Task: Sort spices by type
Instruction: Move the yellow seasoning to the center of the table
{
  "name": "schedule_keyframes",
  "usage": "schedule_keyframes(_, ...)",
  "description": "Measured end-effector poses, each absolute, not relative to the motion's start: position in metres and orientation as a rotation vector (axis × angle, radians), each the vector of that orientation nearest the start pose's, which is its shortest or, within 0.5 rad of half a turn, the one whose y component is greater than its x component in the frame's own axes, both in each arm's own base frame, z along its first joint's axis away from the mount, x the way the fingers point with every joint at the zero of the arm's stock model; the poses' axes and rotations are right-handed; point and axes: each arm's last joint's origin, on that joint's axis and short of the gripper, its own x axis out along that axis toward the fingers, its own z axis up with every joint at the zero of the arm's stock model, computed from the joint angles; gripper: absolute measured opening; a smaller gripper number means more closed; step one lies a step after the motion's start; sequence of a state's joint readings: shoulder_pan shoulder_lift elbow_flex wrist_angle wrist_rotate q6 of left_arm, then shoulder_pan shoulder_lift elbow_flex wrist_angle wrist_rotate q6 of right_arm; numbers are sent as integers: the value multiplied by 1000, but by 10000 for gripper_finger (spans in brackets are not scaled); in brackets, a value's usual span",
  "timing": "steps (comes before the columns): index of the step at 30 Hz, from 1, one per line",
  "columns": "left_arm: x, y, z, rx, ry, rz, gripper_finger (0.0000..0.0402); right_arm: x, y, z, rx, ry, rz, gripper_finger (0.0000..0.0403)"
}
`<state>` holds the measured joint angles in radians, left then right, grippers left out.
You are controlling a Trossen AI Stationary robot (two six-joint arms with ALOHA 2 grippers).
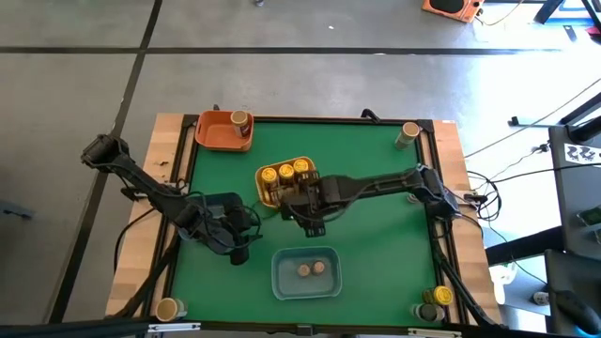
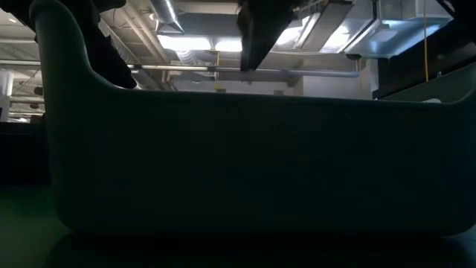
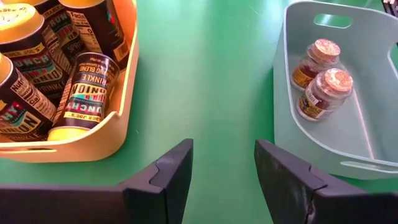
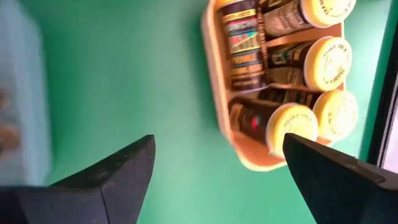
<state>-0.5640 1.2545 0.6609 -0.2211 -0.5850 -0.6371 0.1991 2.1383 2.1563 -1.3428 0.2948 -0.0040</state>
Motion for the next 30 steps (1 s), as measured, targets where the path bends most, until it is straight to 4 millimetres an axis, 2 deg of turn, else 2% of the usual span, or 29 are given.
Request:
schedule_keyframes(8,211,-115,203,-205,605,223,169,390,116,324,-370,1272,-16,351)
schedule_keyframes(11,214,-117,205,-215,578,210,169,378,130,327,-382,1262,6,351)
schedule_keyframes(19,231,-129,198,-225,492,162,169,333,151,310,-368,1256,-36,351)
schedule_keyframes(24,245,-138,190,-238,432,136,169,294,158,297,-283,1243,-72,351)
schedule_keyframes(30,267,-152,191,-238,410,126,169,247,172,295,-177,1215,-101,351)
